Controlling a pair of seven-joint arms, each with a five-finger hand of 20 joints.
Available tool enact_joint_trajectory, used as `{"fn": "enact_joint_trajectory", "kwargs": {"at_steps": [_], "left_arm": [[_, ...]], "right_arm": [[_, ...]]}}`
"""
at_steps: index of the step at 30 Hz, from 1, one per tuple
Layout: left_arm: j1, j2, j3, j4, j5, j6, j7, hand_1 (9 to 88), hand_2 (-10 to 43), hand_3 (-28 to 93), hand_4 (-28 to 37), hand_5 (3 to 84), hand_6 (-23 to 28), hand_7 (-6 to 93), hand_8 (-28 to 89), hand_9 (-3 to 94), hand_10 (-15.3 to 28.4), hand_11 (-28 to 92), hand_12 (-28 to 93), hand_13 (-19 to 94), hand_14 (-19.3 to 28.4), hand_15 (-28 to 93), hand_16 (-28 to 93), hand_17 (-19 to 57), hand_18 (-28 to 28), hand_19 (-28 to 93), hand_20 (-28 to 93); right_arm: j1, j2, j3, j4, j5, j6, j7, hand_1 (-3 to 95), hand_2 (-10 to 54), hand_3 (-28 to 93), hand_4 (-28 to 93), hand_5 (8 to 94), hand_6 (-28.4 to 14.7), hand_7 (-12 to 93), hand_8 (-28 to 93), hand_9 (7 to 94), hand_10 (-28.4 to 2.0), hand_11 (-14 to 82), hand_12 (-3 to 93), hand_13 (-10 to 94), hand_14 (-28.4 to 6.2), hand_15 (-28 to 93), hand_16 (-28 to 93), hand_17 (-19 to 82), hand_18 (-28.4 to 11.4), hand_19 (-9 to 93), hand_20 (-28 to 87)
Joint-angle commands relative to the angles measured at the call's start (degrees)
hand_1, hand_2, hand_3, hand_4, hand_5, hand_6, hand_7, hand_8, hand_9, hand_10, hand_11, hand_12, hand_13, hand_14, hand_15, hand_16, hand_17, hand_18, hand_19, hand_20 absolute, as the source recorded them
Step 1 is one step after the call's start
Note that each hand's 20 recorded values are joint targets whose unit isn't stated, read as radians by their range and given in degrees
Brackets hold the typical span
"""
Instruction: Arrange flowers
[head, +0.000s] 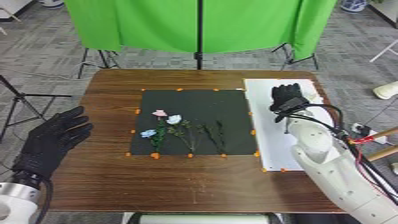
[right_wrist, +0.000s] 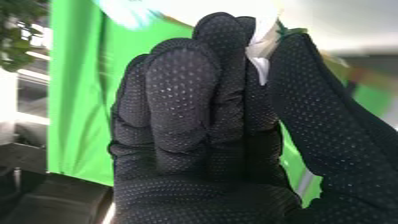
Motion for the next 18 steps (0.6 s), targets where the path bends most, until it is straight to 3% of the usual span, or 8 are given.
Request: {"fn": "enact_joint_trajectory", "kwargs": {"at_steps": [1,6,12,18], "left_arm": [[-0.2,0.33,0.40,0.52,0.06,-0.63,-1.01,26.1,3.0,71,-28.3,35.6,4.4,25.2,-13,28.6,13.0,34,14,22,14.8,50,-5,-8.4,21.0,50,6],[-0.4,0.24,0.96,0.53,0.05,-0.50,-1.34,26.1,3.1,71,-28.3,35.6,4.4,25.3,-13,28.6,13.0,34,14,22,14.8,50,-5,-8.4,21.0,50,6],[-0.9,0.22,1.64,0.76,0.01,-1.02,-1.51,26.1,3.1,71,-28.3,35.7,4.4,25.1,-13,28.6,13.0,34,14,22,14.9,50,-5,-8.4,21.0,50,6],[-0.7,0.15,1.55,0.66,-0.05,-0.46,-1.63,26.1,3.1,71,-28.3,35.7,4.4,25.3,-13,28.7,13.0,34,14,22,14.8,50,-5,-8.4,21.0,50,6]], "right_arm": [[0.8,-4.7,-2.6,-9.7,0.6,3.2,-7.5,44.7,-9.3,86,-28,72.9,0.8,51,-14,88.4,-1.8,21.3,46.3,82,-1.5,56,29,31,-16.4,76,38],[3.0,-10.0,-6.2,-9.8,0.0,1.8,-12.5,45.1,-9.4,85,-28,73.6,1.2,49,-14,88.5,-2.1,21.1,46.5,81,-1.4,56,29,30,-16.3,76,38],[4.8,-13.8,-10.0,-6.1,-1.0,-0.3,-14.2,45.4,-9.5,84,-28,73.9,1.7,48,-13,88.3,-2.3,20.7,46.1,81,-1.4,56,29,30,-16.3,76,38],[4.6,-15.1,-11.2,-3.7,-2.5,-0.5,-14.6,45.4,-9.5,84,-28,73.8,1.8,47,-13,88.2,-2.3,20.4,45.9,81,-1.3,56,29,30,-16.1,76,38]]}}
